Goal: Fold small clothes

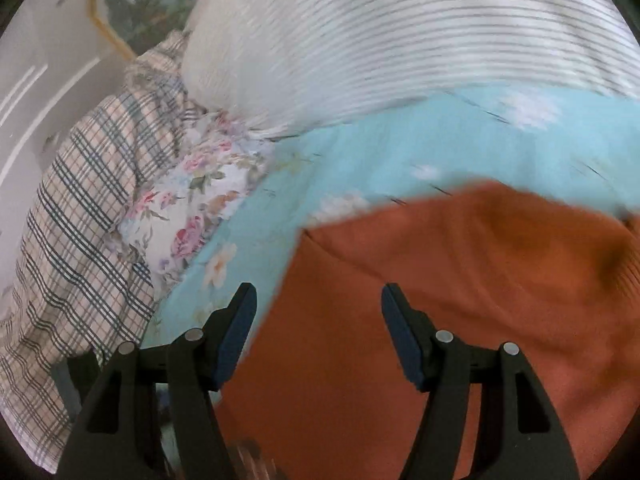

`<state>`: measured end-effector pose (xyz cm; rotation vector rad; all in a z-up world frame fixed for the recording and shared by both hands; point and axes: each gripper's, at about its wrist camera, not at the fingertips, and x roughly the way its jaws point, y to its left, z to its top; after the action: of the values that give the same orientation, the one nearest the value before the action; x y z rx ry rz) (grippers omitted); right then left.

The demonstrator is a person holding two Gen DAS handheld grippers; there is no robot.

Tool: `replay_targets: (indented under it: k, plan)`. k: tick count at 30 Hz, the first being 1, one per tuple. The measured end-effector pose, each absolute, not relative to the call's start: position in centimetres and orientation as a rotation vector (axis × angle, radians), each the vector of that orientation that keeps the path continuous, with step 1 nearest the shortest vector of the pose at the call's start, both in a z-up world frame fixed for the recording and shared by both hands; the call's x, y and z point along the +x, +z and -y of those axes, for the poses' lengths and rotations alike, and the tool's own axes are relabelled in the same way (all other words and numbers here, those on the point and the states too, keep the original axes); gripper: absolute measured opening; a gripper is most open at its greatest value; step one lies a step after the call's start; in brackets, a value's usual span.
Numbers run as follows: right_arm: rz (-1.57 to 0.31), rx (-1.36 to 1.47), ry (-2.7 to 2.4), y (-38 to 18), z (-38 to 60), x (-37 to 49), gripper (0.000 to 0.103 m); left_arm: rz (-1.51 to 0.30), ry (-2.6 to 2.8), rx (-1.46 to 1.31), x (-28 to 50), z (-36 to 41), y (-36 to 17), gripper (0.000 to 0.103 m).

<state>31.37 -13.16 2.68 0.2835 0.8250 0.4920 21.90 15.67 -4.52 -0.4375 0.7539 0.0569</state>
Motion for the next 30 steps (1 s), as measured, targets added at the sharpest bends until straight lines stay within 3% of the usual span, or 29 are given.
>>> replay_targets:
  k: [9, 12, 22, 30]
  plan:
    - [-0.866, 0.279, 0.046, 1.5, 25.2, 22.3, 0.066, -0.785, -0.166, -0.233, 26.4, -10.2, -3.8, 0.037]
    - [-0.829, 0.306, -0.023, 1.9, 28.8, 20.7, 0.059, -0.872, -0.109, -0.133, 27.6, -9.2, -6.0, 0.037]
    - [-0.739, 0.345, -0.112, 4.6, 32.2, 13.7, 0.062, -0.897, -0.072, -0.137, 26.1, -9.6, -5.3, 0.036]
    - [-0.756, 0.380, -0.148, 3.5, 34.8, 6.2, 0.066, -0.877, -0.092, -0.255, 18.4, -13.1, -3.5, 0.061]
